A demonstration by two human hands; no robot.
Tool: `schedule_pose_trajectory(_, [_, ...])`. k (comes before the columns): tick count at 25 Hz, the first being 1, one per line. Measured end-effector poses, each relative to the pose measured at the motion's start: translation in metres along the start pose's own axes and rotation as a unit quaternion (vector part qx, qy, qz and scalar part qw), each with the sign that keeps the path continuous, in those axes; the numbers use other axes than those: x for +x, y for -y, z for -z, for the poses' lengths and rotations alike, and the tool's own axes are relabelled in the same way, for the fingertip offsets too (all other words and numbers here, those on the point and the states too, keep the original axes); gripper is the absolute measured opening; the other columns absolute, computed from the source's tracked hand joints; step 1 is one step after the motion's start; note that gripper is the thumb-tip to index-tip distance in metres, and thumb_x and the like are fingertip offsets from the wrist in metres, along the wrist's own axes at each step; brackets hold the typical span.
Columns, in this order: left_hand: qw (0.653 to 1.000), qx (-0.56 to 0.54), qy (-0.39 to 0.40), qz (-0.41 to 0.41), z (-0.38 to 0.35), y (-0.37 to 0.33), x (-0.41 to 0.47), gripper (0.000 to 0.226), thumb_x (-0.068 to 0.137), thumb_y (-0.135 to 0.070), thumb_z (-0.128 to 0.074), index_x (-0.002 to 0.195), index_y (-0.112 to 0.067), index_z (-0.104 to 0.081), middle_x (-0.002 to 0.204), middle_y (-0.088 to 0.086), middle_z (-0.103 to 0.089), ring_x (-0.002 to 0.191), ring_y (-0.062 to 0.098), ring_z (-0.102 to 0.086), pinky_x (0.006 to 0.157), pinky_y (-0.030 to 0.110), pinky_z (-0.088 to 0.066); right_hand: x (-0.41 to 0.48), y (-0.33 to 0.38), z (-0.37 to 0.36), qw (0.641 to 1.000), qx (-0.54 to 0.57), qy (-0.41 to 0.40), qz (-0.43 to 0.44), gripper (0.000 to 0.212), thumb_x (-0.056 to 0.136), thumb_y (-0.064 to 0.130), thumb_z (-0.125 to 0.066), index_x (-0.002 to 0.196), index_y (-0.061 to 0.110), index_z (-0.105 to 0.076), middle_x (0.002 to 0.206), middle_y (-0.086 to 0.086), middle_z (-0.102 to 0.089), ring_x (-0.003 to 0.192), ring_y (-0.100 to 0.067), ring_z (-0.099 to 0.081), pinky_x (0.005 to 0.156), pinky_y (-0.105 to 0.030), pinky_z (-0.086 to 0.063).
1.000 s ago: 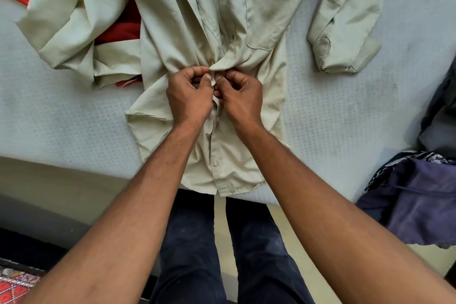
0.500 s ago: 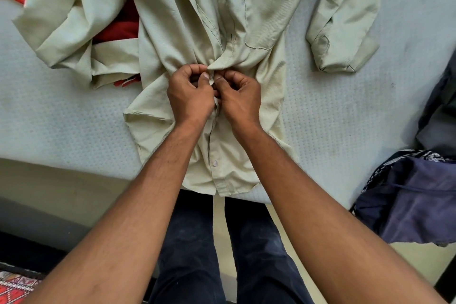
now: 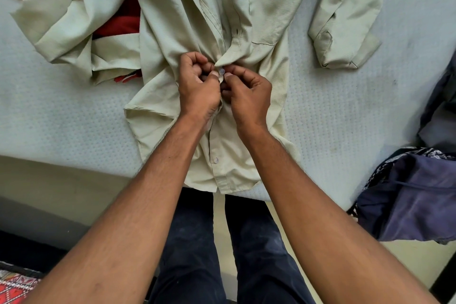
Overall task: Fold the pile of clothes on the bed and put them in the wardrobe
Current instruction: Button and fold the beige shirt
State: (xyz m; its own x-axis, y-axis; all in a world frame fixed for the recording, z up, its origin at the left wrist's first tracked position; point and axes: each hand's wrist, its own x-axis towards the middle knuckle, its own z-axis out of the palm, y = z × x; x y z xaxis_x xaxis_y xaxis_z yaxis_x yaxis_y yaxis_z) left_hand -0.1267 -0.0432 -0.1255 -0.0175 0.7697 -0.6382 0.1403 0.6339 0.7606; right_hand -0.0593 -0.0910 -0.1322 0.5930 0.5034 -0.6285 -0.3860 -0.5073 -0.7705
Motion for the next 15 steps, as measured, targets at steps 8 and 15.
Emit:
schedule_pose_trajectory(8, [0.995,-0.061,0.07,0.032,0.011,0.0,0.01,0.035,0.088,0.018,-0.055,0.084,-0.016,-0.047,0.074,0.0,-0.054,0.072,0.01,-0.052,0.079,0.027,-0.049,0.004,0.014,0.008,0.986,-0.139,0.06,0.065,0.017,0.089,0.017,-0.075,0.071,0.016,-0.076,0.056,0.011,-0.065,0.054,-0.002,-0.057,0.06,-0.027,-0.047])
schedule_pose_trajectory(15, [0.995,0.082,0.038,-0.048,0.007,0.006,0.003,0.031,0.084,0.01,-0.057,0.081,-0.02,-0.048,0.074,-0.004,-0.052,0.057,0.001,-0.043,0.063,0.021,-0.044,0.017,0.022,0.013,0.932,-0.327,0.066,0.142,0.027,0.078,0.022,-0.068,0.055,0.009,-0.067,0.047,0.0,-0.06,0.046,-0.018,-0.057,0.048,-0.032,-0.045])
